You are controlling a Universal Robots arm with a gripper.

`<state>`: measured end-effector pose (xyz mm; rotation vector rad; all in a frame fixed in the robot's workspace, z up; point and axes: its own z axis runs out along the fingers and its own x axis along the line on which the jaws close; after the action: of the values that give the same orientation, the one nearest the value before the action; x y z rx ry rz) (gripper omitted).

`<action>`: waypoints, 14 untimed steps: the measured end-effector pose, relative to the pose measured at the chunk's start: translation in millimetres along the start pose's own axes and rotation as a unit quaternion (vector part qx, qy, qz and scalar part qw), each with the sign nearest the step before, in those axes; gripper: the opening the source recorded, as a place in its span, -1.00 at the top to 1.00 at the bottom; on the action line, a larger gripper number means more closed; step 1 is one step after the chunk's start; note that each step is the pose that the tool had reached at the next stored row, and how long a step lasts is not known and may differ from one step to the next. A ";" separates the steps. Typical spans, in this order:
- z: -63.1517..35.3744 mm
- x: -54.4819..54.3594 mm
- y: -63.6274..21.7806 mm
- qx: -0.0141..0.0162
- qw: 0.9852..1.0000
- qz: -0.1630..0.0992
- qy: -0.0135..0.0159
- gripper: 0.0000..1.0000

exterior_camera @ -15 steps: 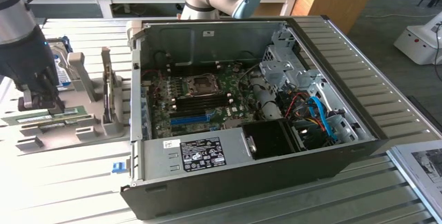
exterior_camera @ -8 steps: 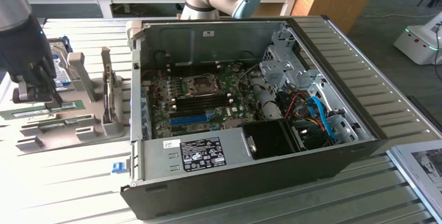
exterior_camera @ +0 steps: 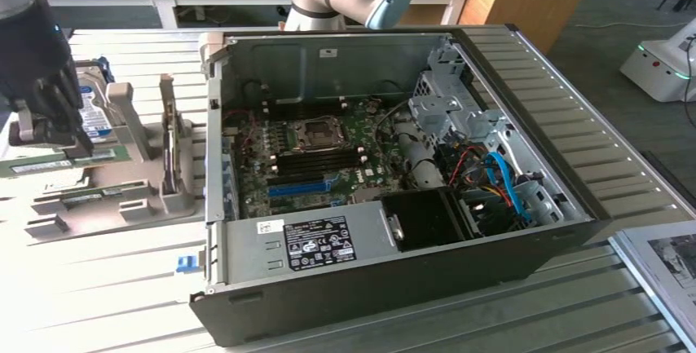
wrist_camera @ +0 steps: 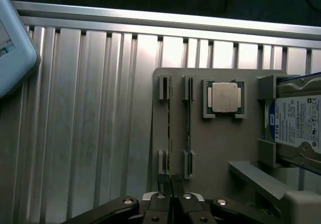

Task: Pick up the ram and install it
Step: 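Pick up the ram and move it above insertion slot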

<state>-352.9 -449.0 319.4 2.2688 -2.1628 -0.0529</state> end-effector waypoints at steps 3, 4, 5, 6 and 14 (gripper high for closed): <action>-7.1 -0.1 -0.7 0.000 1.000 0.000 0.000 0.76; -9.5 -0.1 -0.9 0.000 1.000 0.000 0.000 0.76; -12.1 -0.2 -1.1 0.000 1.000 0.000 0.000 0.76; -14.5 -0.2 -1.2 0.000 1.000 0.000 0.000 0.76; -33.8 -0.5 -2.5 0.000 1.000 0.000 0.001 0.76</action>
<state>-349.4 -449.0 353.1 2.2675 -2.1616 -0.0507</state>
